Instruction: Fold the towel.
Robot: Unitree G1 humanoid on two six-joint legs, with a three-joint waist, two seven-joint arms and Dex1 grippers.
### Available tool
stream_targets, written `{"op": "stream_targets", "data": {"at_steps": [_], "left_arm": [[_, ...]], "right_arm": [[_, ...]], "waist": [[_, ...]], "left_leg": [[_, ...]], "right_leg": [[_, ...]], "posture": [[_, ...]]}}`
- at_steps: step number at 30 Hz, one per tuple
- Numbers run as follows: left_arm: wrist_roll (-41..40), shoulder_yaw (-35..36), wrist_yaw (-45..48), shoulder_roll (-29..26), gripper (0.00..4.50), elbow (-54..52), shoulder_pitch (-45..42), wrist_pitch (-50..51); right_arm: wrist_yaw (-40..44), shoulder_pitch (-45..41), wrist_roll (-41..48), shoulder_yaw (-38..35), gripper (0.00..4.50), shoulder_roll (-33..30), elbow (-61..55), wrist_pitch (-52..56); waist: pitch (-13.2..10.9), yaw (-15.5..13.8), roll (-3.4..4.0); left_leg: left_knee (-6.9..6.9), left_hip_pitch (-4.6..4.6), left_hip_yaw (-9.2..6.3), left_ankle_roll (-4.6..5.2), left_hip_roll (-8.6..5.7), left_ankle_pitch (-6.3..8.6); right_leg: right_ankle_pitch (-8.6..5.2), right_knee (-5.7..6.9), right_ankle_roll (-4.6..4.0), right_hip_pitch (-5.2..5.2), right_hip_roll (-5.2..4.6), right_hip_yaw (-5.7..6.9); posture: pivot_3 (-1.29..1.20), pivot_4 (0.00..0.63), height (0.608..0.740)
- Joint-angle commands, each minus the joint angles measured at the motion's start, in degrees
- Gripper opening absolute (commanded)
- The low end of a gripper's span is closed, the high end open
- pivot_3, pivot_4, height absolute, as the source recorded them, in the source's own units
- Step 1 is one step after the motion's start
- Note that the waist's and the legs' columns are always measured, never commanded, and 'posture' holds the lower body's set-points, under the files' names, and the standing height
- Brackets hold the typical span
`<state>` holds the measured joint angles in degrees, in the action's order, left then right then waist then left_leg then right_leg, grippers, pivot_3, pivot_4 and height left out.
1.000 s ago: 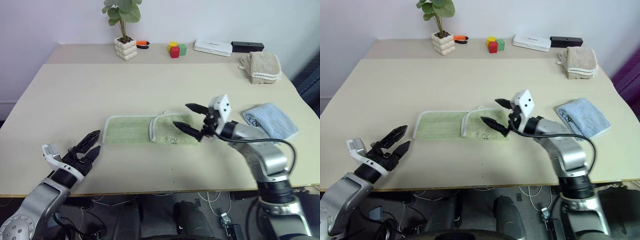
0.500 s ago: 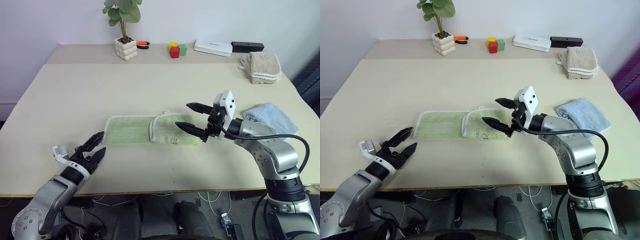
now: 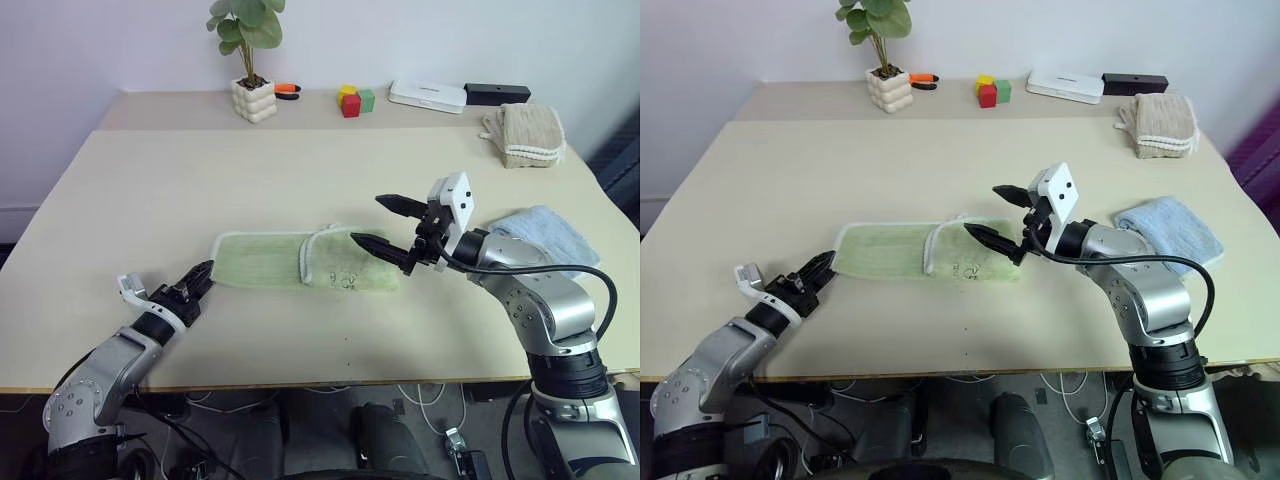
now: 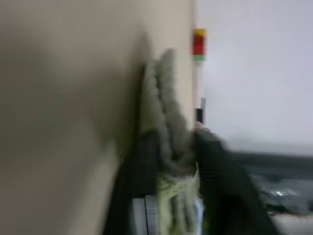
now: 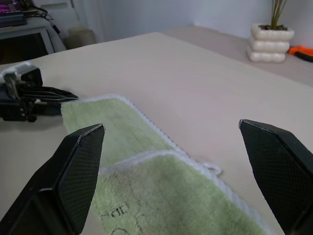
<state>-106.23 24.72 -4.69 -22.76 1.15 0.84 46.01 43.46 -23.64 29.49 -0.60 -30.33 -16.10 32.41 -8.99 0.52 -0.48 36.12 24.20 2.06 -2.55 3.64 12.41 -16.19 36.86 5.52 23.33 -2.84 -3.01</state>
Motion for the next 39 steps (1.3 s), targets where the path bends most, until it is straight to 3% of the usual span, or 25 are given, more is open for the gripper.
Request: {"op": "stream_targets", "data": {"at_steps": [1,7,16,20,26,34,39], "left_arm": [[5.4,0.3,2.5,-0.9,0.04,8.1,0.3,1.1],[8.5,2.1,6.7,-2.9,0.04,9.4,-1.3,2.9],[11.6,2.1,19.2,-7.8,0.04,-0.9,-3.9,7.4],[14.5,-1.7,22.0,-8.8,0.04,-8.4,-7.5,8.7],[20.9,-11.8,23.2,-7.1,0.04,-13.2,-21.0,9.9],[33.9,-24.9,28.5,-0.2,0.04,-3.9,-36.8,11.5],[43.3,-30.4,34.1,2.8,0.04,2.4,-40.5,11.3]], "right_arm": [[-0.6,-0.7,-0.1,-0.7,4.5,0.2,-2.0,-1.4],[0.3,0.2,-0.5,-0.6,4.5,-1.1,-1.5,-1.8],[11.6,8.3,0.3,-3.6,4.5,-13.7,-1.2,-2.9],[12.6,8.7,1.0,-6.5,4.5,-15.3,-0.4,-3.2],[13.6,9.4,0.9,-8.4,4.5,-15.5,0.5,-4.3],[11.5,10.9,0.8,-9.8,4.5,-15.1,-1.2,-4.1],[10.3,12.3,0.8,-11.0,4.5,-15.5,-2.5,-3.9]], "waist": [[0.1,0.1,0.19],[0.3,0.3,0.49],[0.0,0.6,0.07],[-0.2,0.3,-0.37],[-0.4,0.0,-0.63],[-0.4,0.0,-0.68],[-0.4,0.3,-0.72]], "left_leg": [[-0.01,-0.15,0.0,-0.01,-0.01,0.01],[-0.23,-0.35,-0.08,-0.03,-0.01,0.02],[-0.46,0.29,0.02,-0.01,0.0,0.01],[-0.48,0.31,0.01,-0.01,0.0,0.01],[-0.38,0.32,0.02,-0.01,-0.1,0.01],[-0.39,0.31,-0.16,0.06,-0.08,0.02],[-0.26,0.37,-0.22,0.07,-0.13,0.02]], "right_leg": [[0.0,-0.02,0.0,0.04,0.0,0.0],[0.03,-0.29,-0.06,-0.12,0.02,-0.01],[0.08,-0.62,-0.11,0.15,-0.02,-0.04],[0.08,-0.7,-0.11,0.12,-0.01,-0.02],[0.09,-0.78,-0.12,-0.02,-0.06,-0.03],[0.13,-0.7,0.04,-0.02,0.24,0.0],[0.13,-0.73,0.08,-0.1,0.23,0.0]], "posture": [[0.0,0.15,0.74],[0.0,0.15,0.74],[0.0,0.15,0.74],[0.0,0.15,0.74],[0.0,0.15,0.74],[0.0,0.15,0.74],[0.0,0.15,0.74]]}}
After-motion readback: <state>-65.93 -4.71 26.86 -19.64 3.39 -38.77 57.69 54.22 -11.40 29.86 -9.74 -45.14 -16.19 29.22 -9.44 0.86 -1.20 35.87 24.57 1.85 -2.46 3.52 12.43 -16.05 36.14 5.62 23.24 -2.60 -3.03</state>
